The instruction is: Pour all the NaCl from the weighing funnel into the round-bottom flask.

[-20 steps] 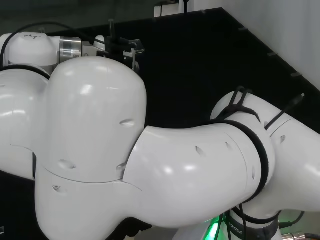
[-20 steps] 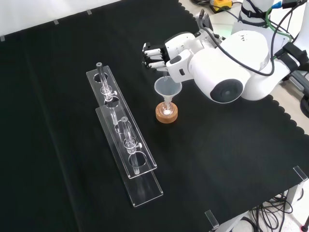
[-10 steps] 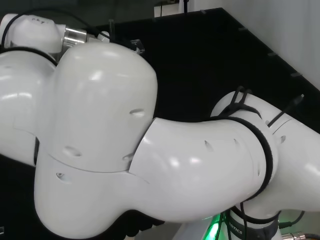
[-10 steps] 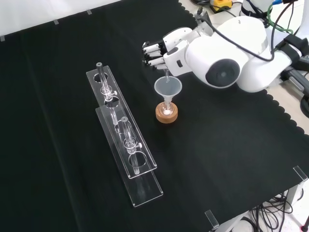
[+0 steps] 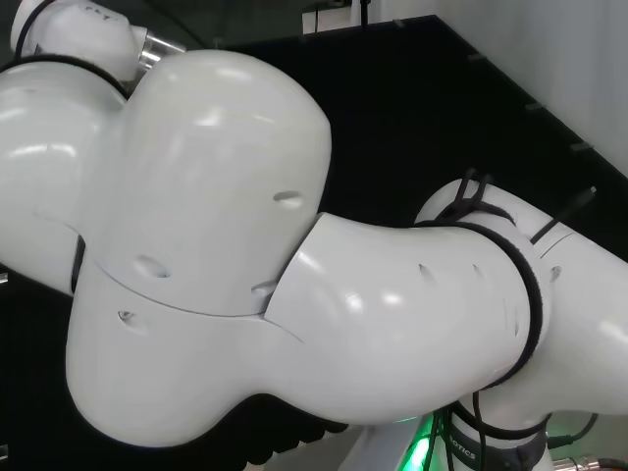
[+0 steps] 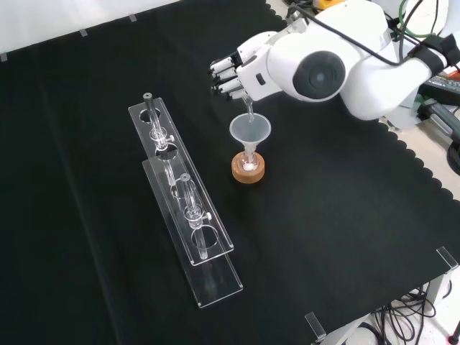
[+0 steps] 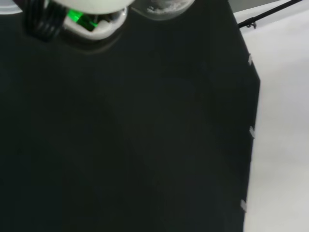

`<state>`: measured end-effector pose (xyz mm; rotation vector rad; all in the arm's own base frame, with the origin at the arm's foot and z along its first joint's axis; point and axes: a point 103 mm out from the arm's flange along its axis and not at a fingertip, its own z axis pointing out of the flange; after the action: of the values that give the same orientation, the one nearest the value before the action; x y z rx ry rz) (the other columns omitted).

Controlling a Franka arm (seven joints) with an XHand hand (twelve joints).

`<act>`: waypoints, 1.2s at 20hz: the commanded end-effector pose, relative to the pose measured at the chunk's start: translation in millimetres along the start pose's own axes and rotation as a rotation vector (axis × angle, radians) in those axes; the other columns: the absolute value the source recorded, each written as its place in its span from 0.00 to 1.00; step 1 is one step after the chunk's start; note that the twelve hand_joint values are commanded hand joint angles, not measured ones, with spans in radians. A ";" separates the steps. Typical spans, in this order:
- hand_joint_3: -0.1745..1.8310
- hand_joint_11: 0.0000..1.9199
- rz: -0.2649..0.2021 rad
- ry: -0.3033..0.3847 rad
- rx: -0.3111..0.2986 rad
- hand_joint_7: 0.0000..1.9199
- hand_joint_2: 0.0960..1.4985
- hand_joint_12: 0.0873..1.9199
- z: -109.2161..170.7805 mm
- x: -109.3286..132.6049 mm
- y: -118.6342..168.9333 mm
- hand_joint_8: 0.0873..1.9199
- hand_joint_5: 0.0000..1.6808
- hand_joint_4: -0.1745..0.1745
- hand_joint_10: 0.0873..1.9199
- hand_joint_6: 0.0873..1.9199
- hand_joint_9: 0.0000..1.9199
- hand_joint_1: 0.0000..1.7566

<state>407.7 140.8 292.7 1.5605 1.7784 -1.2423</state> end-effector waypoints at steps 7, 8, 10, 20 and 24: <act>0.45 0.33 -0.017 0.270 -0.017 0.28 0.42 0.60 17.3 -23.5 -3.4 0.31 0.67 1.00 0.19 0.48 0.41 0.62; 0.45 0.33 -0.015 0.287 -0.017 0.28 0.42 0.60 18.8 -26.6 -4.0 0.31 0.67 1.00 0.19 0.48 0.41 0.62; 0.45 0.33 -0.014 0.349 -0.017 0.28 0.42 0.60 21.5 -34.4 -5.2 0.31 0.67 1.00 0.19 0.48 0.41 0.62; 0.45 0.33 0.009 0.520 -0.026 0.28 0.42 0.60 25.1 -69.6 -11.0 0.31 0.67 1.00 0.19 0.48 0.41 0.62; 0.45 0.33 0.012 0.585 -0.015 0.28 0.42 0.60 30.2 -79.5 -10.0 0.31 0.67 1.00 0.19 0.48 0.41 0.61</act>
<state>409.9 83.9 339.9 1.9901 2.0565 -0.8622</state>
